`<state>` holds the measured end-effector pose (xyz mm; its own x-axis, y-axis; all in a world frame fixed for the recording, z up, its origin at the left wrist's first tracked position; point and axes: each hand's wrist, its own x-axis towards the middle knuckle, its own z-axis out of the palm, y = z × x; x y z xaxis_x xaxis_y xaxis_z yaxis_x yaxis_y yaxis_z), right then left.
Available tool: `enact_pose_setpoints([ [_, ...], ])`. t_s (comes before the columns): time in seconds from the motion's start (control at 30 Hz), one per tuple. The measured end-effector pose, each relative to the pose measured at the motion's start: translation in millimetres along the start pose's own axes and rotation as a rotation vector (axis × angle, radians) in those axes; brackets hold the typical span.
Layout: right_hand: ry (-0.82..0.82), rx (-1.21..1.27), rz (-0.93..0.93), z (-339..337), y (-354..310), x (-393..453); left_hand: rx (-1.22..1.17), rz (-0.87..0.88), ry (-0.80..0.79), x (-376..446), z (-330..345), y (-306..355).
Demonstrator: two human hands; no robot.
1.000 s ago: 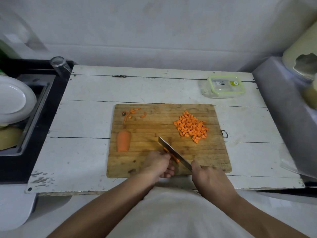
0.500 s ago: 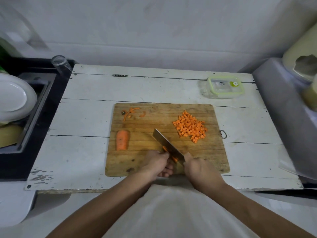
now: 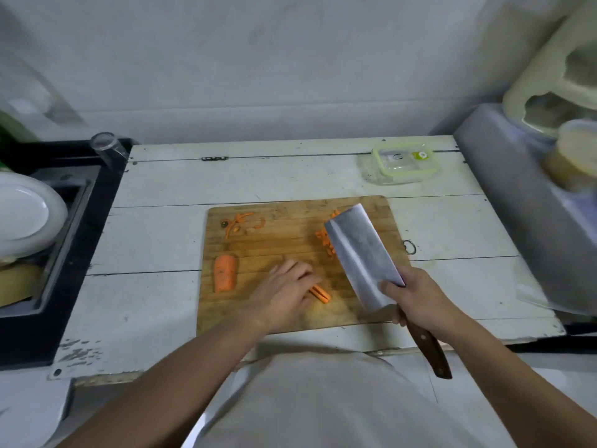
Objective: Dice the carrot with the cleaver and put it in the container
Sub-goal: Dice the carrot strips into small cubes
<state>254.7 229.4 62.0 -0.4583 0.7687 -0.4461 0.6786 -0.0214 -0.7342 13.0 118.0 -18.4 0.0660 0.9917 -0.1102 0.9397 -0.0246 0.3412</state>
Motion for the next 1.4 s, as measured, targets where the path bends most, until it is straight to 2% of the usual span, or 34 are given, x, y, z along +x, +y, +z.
enact_pose_setpoints([
  [0.1, -0.015, -0.026, 0.006, -1, 0, 1, 0.005, -0.006, 0.006, 5, 1, 5],
  [0.13, -0.022, -0.045, 0.001, 0, -1, 1, 0.008, -0.065, 0.009, 5, 0, 7],
  [0.27, -0.027, -0.059, -0.017, 7, -4, -3, -0.116, -0.489, -0.046, 0, -10, 13],
  [0.33, -0.034, -0.061, -0.013, 12, -4, -3, -0.149, -0.565, -0.055, -3, -11, 12],
  [0.47, -0.052, -0.066, 0.006, 22, -8, -2, -0.320, -0.658, 0.058, -8, -7, 6],
  [0.63, -0.054, -0.117, 0.013, 31, -16, -3, -0.292, -0.638, 0.163, -19, -1, -4],
  [0.7, -0.052, -0.122, 0.015, 33, -16, -2, -0.169, -0.616, 0.214, -25, 4, -7],
  [0.8, -0.059, -0.134, 0.018, 37, -16, -2, 0.060, -0.494, 0.258, -36, 15, -14],
  [0.97, -0.051, -0.156, 0.003, 43, -15, -1, 0.158, -0.470, 0.272, -45, 16, -23],
  [1.03, -0.052, -0.159, -0.012, 45, -16, -1, 0.123, -0.455, 0.314, -49, 14, -23],
  [1.17, -0.037, -0.140, -0.017, 46, -15, -1, -0.155, -0.611, 0.389, -59, 12, -21],
  [1.23, -0.035, -0.144, -0.019, 47, -14, 0, -0.220, -0.634, 0.388, -60, 12, -17],
  [1.4, 0.000, -0.232, -0.044, 48, -12, 3, -0.258, -0.461, 0.361, -40, 22, -5],
])
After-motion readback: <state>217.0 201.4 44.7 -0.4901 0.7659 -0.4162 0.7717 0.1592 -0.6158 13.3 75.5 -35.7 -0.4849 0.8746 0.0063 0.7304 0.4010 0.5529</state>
